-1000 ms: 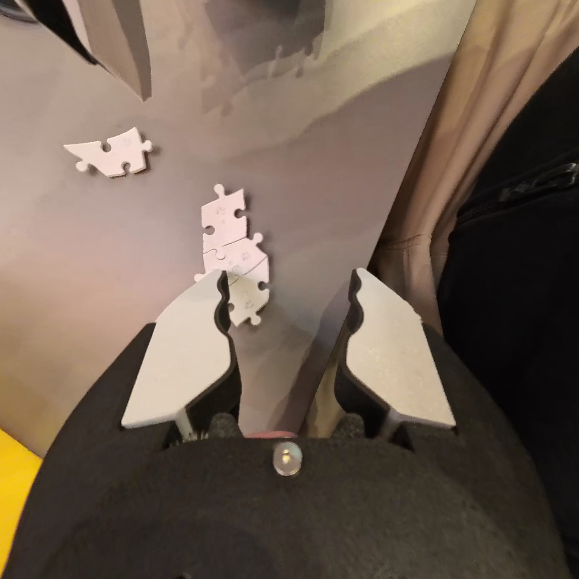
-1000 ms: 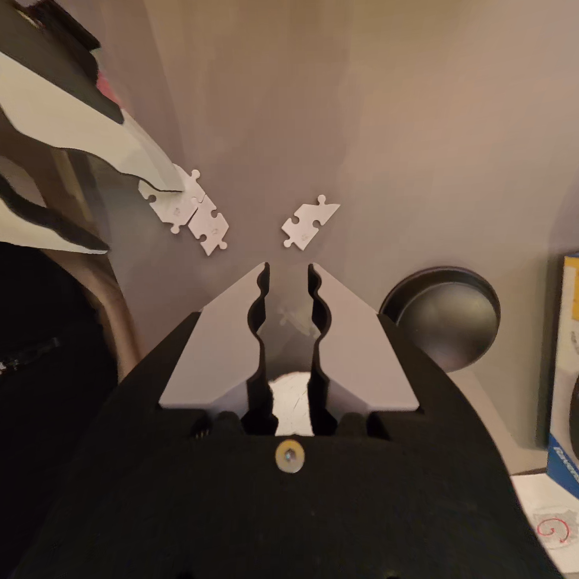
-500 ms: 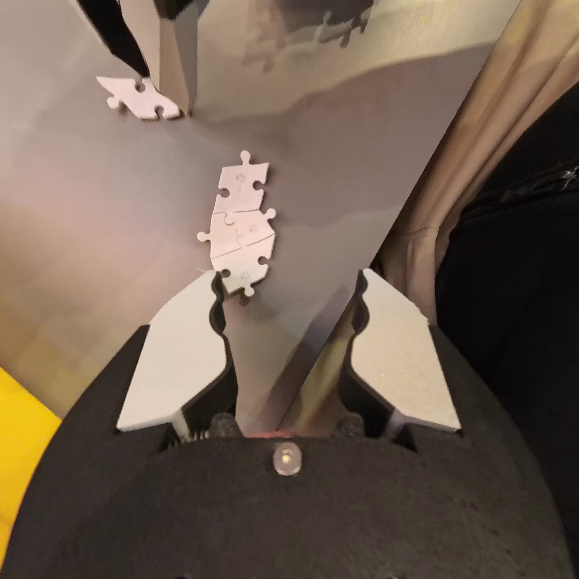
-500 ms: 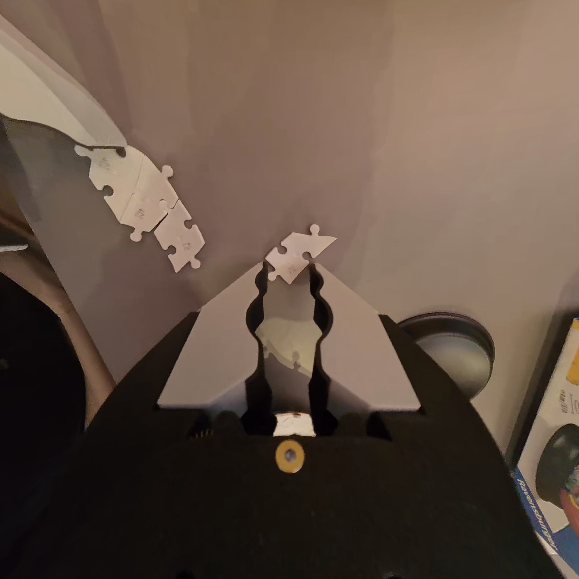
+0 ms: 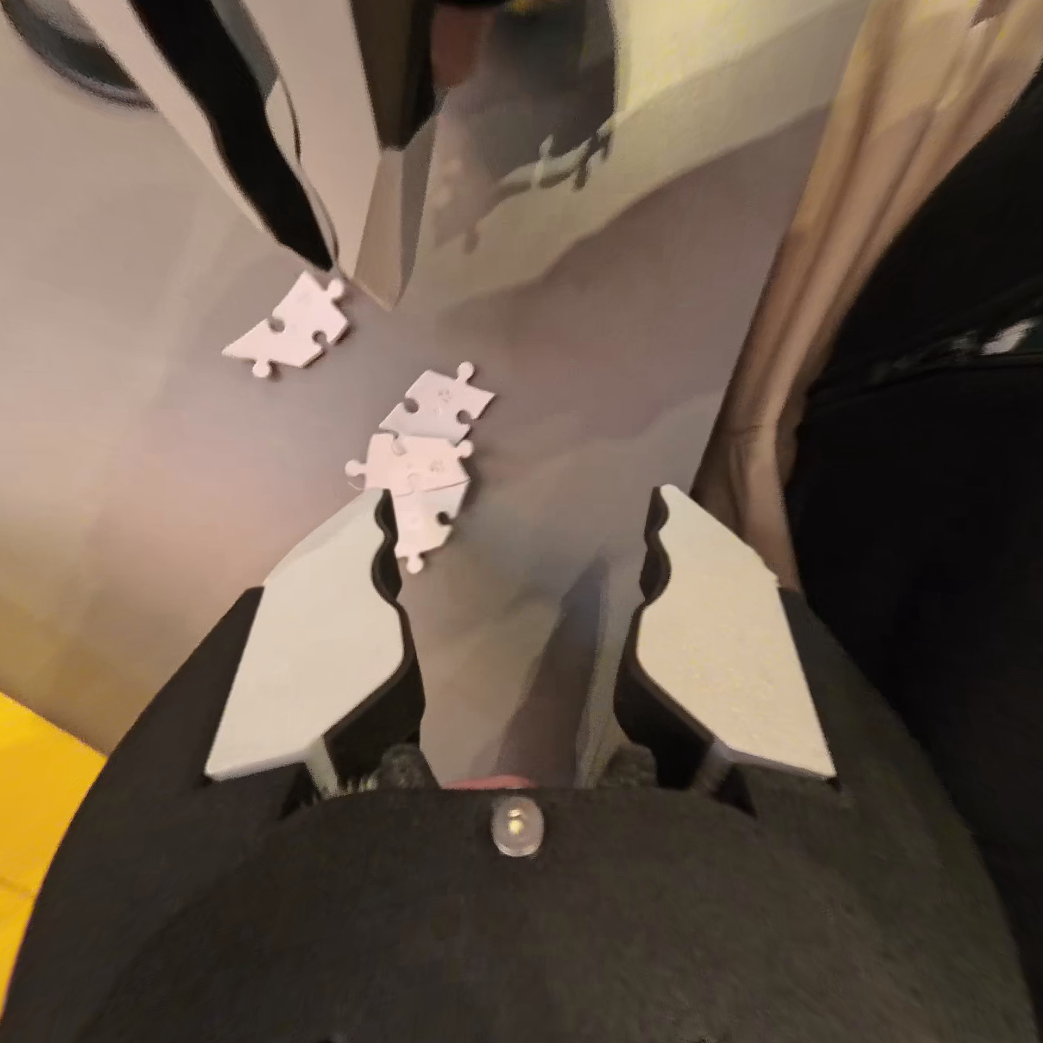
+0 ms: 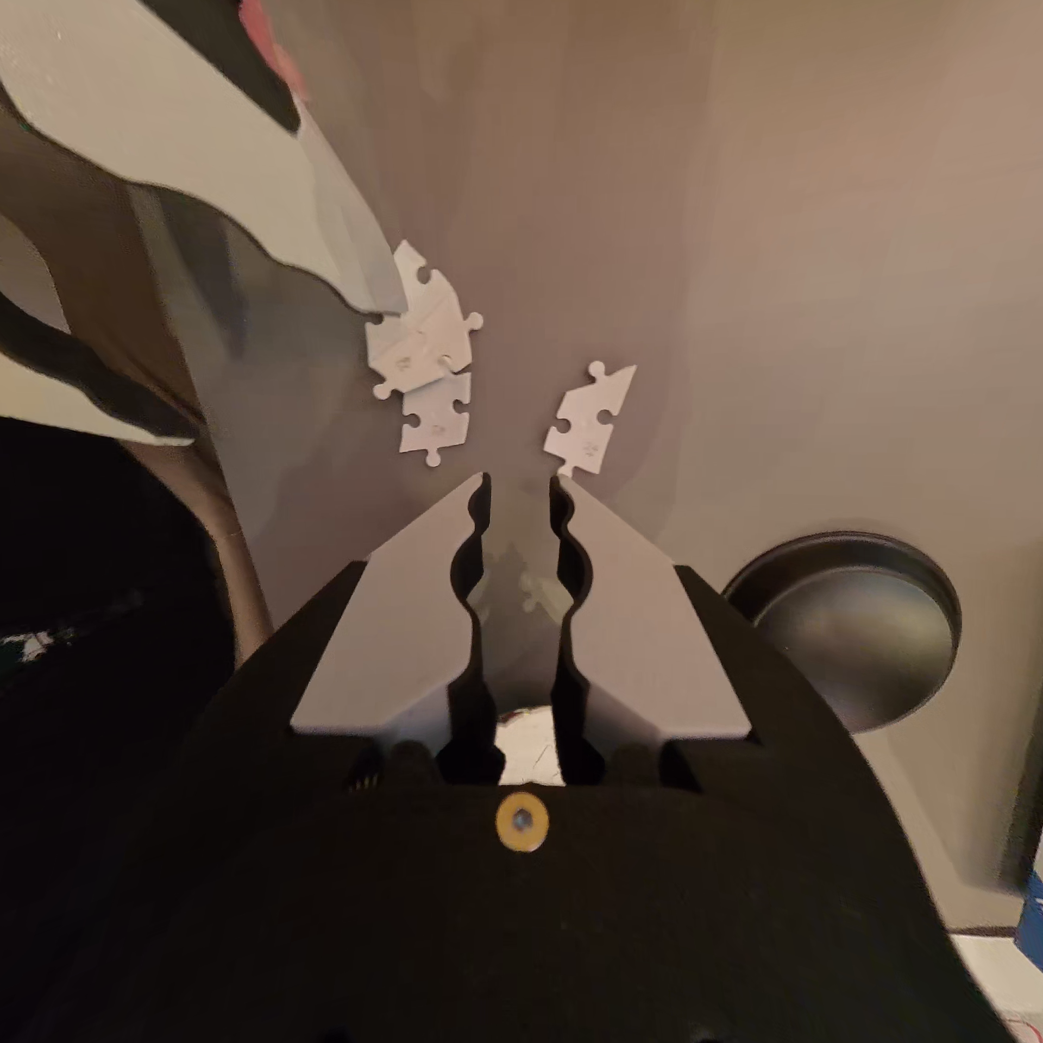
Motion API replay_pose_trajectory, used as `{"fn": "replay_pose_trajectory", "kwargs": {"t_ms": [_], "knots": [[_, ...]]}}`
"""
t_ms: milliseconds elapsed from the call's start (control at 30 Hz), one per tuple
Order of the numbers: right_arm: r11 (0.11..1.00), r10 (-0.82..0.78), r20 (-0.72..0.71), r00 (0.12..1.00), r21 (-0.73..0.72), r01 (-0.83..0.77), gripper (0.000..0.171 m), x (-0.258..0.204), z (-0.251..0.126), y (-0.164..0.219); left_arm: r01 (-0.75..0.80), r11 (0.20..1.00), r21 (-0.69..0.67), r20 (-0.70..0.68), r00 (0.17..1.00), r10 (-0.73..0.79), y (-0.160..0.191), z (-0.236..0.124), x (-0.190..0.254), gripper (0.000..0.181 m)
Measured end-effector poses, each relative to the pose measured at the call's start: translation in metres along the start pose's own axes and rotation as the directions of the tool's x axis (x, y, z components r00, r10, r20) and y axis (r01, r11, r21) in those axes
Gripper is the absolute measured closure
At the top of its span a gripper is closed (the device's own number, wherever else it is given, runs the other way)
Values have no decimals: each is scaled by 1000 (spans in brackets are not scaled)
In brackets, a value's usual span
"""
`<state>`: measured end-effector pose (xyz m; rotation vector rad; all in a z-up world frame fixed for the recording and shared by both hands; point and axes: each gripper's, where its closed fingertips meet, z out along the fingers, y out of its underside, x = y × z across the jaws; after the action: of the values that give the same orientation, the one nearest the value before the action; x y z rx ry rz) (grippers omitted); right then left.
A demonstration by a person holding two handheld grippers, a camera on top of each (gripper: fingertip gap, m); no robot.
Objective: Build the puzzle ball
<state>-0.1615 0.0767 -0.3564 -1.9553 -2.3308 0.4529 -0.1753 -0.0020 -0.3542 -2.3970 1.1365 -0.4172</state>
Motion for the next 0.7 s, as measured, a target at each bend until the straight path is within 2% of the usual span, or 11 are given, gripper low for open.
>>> {"fn": "replay_pose_trajectory", "kwargs": {"t_ms": [33, 200, 300, 533, 700], "knots": [[1000, -12, 6, 1000, 3, 12, 153, -3, -1, -1, -4, 1000, 13, -6, 1000, 4, -4, 0, 6, 99], [998, -54, 29, 998, 15, 54, 156, -13, 0, -5, -55, 994, -91, 5, 998, 56, 6, 23, 19, 95], [997, -70, 57, 996, 23, 68, 156, -21, 4, -8, -45, 995, -84, -10, 999, 45, 9, 19, 19, 101], [994, -109, 115, 987, 26, 106, 158, -37, 15, -19, -167, 972, -163, -75, 985, 157, 32, 6, 19, 111], [991, -135, 129, 982, -9, 137, 158, -43, 29, -18, -170, 967, -190, -70, 985, 159, 42, 0, 14, 115]]}}
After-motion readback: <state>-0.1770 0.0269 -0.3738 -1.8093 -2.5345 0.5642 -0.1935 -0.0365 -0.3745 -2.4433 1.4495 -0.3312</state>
